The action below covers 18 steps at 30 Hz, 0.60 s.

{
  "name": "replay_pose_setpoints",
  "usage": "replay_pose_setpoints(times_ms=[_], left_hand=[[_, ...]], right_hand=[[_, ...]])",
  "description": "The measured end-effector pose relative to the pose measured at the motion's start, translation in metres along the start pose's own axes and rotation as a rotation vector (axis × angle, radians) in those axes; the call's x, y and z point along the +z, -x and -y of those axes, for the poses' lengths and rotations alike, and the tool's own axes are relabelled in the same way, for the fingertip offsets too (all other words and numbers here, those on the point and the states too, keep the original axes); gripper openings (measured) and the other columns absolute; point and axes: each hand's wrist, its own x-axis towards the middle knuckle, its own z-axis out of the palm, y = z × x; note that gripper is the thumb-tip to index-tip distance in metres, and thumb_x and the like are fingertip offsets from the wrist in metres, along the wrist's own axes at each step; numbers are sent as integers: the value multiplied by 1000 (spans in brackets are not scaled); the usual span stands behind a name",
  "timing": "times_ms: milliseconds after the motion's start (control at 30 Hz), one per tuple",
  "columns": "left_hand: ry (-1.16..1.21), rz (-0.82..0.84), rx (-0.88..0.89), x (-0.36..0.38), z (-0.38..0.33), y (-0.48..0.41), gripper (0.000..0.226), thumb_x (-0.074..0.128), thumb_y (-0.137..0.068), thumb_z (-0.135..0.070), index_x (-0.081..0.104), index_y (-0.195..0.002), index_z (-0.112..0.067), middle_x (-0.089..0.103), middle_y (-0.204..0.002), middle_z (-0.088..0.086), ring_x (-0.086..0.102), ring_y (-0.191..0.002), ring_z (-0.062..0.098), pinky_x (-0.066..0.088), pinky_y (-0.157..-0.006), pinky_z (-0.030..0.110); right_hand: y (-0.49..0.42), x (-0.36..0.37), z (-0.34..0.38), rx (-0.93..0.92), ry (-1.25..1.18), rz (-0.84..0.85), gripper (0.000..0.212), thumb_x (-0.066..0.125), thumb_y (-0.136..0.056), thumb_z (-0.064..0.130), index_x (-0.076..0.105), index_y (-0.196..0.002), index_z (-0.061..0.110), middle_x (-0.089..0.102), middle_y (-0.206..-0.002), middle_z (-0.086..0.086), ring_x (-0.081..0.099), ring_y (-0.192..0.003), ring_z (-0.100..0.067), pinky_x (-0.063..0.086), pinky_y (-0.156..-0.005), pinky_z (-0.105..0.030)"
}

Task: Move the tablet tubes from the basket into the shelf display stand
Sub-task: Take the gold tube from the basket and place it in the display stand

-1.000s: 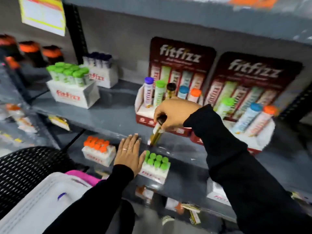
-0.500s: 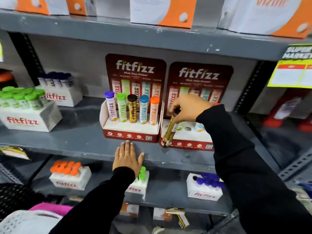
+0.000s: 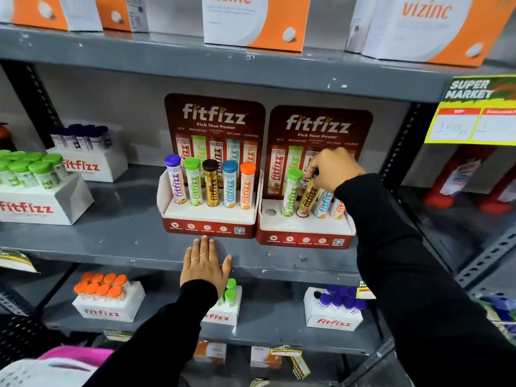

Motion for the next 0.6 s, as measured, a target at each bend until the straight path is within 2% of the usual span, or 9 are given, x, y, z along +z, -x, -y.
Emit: replay_pose_setpoints(times_ms=[133, 233, 300, 400, 467, 533, 600], left_hand=[[3, 5, 8, 0, 1, -1, 66, 11, -96, -50, 7, -146, -7, 6, -156, 11, 3, -142, 26, 3, -117, 38], [-3, 4, 8, 0, 1, -1, 66, 10, -96, -51, 8, -146, -8, 7, -156, 10, 4, -142, 26, 3, -116, 38], [-9, 0, 10, 1, 1, -1, 66, 10, -95, -51, 8, -146, -8, 7, -156, 10, 4, -142, 25, 3, -116, 38], [-15, -1, 13, 2, 1, -1, 66, 9, -95, -51, 7, -146, -9, 7, -156, 9, 4, -142, 25, 3, -116, 38], [-21, 11, 14, 1, 1, -1, 66, 8, -95, -52, 5, -146, -9, 5, -156, 9, 3, -142, 25, 2, -116, 38], [-19, 22, 12, 0, 1, -1, 66, 8, -95, -51, 4, -146, -9, 3, -156, 9, 1, -142, 25, 1, -116, 38], [-19, 26, 14, -1, 1, -2, 66, 7, -95, -51, 3, -146, -9, 2, -156, 9, -1, -142, 25, 1, -116, 38]], right_hand=[[3, 17, 0, 38, -21, -39, 30, 54, -86, -8, 75, -97, 9, 70, -114, -11, 64, -104, -30, 54, -89, -37], [0, 19, -2, 31, -29, 9, 30, 54, -83, -11, 72, -98, 7, 68, -115, -12, 63, -103, -30, 52, -85, -35], [-2, 18, -4, 9, -13, 41, 34, 54, -82, -13, 68, -106, 7, 66, -113, -15, 64, -99, -30, 52, -80, -33], [-6, 20, -3, 14, 6, 16, 43, 49, -85, -12, 50, -124, 5, 60, -105, -19, 62, -90, -34, 49, -71, -35], [-10, 26, -3, 29, 11, -14, 36, 51, -87, -8, 49, -122, 0, 59, -109, -22, 62, -94, -37, 53, -77, -39], [-15, 34, -4, 40, 26, -27, 29, 54, -87, -5, 55, -117, -3, 62, -113, -23, 63, -100, -38, 55, -88, -44], [-20, 38, -7, 55, 36, -24, 28, 54, -87, -7, 61, -114, -2, 66, -112, -23, 65, -100, -37, 56, -90, -45]])
